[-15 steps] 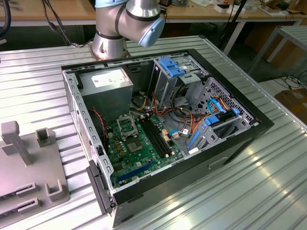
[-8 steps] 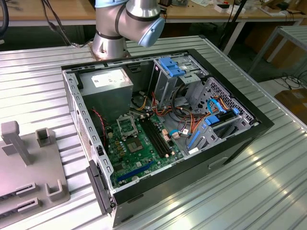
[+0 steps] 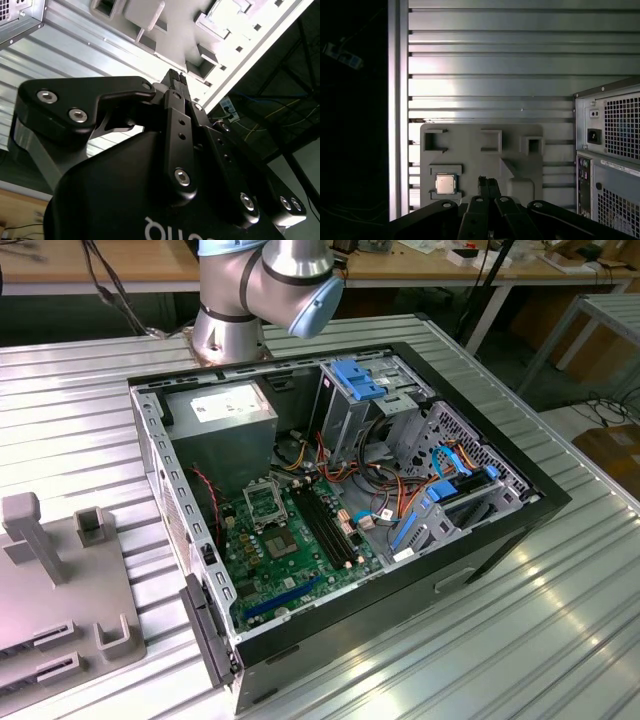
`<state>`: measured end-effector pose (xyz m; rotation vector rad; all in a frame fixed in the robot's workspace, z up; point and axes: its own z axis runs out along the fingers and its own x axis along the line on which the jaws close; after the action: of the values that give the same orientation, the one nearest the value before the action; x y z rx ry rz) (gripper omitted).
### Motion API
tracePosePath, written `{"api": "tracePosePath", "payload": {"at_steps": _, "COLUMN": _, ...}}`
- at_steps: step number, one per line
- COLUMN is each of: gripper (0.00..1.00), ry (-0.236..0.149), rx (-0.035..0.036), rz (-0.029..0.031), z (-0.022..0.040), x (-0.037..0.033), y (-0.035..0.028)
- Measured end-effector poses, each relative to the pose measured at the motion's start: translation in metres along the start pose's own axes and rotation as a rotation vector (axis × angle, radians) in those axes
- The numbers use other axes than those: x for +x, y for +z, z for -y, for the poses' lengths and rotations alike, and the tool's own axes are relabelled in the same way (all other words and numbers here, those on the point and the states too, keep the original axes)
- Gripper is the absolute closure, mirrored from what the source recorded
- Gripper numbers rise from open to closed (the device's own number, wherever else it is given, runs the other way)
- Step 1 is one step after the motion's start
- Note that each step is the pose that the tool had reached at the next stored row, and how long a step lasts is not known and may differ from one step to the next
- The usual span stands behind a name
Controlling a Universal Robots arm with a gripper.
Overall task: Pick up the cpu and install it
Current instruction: 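Reach for the cpu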
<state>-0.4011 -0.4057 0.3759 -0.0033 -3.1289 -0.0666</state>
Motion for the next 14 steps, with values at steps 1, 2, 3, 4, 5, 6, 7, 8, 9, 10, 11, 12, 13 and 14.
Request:
{"api": "tracePosePath", "payload": {"at_steps": 1, "gripper": 0.89, "ry": 0.0, "rx": 0.0, "rz": 0.0001, "z": 0.0004, "x": 0.001, "y": 0.0}}
{"api": "tracePosePath", "payload": {"at_steps": 2, "gripper": 0.89, "ry": 0.0, "rx": 0.0, "rz": 0.0, "z": 0.0011, "x": 0.0027, "y": 0.0}}
{"api": "tracePosePath", "payload": {"at_steps": 3, "gripper": 0.89, "ry": 0.0, "rx": 0.0, "rz": 0.0, "z": 0.0025, "x": 0.0064, "y": 0.0}}
{"api": "tracePosePath", "payload": {"at_steps": 4, "gripper": 0.89, "ry": 0.0, "rx": 0.0, "rz": 0.0, "z": 0.0028, "x": 0.0077, "y": 0.0}}
{"api": "tracePosePath", "payload": {"at_steps": 5, "gripper": 0.89, "ry": 0.0, "rx": 0.0, "rz": 0.0, "z": 0.0031, "x": 0.009, "y": 0.0}}
{"api": "tracePosePath", "payload": {"at_steps": 6, "gripper": 0.89, "ry": 0.0, "rx": -0.0001, "rz": 0.0001, "z": 0.0034, "x": 0.0101, "y": 0.0001}}
{"api": "tracePosePath", "payload": {"at_steps": 7, "gripper": 0.89, "ry": 0.0, "rx": 0.0, "rz": 0.0, "z": 0.0036, "x": 0.0114, "y": 0.0001}}
{"api": "tracePosePath", "payload": {"at_steps": 8, "gripper": 0.89, "ry": 0.0, "rx": -0.0001, "rz": 0.0001, "z": 0.0039, "x": 0.013, "y": 0.0001}}
{"api": "tracePosePath", "payload": {"at_steps": 9, "gripper": 0.89, "ry": 0.0, "rx": 0.0, "rz": 0.0, "z": 0.0042, "x": 0.0143, "y": 0.0001}}
{"api": "tracePosePath", "payload": {"at_steps": 10, "gripper": 0.89, "ry": 0.0, "rx": 0.0, "rz": 0.0, "z": 0.0044, "x": 0.0154, "y": 0.0001}}
{"api": "tracePosePath", "payload": {"at_steps": 11, "gripper": 0.89, "ry": 0.0, "rx": 0.0, "rz": 0.0, "z": 0.0046, "x": 0.0167, "y": 0.0001}}
{"api": "tracePosePath", "payload": {"at_steps": 12, "gripper": 0.89, "ry": 0.0, "rx": 0.0, "rz": 0.0001, "z": 0.0049, "x": 0.0189, "y": 0.0001}}
{"api": "tracePosePath", "payload": {"at_steps": 13, "gripper": 0.89, "ry": 0.0, "rx": 0.0, "rz": 0.0001, "z": 0.0052, "x": 0.0205, "y": 0.0002}}
{"api": "tracePosePath", "payload": {"at_steps": 14, "gripper": 0.89, "ry": 0.0, "rx": 0.0, "rz": 0.0, "z": 0.0054, "x": 0.0217, "y": 0.0001}}
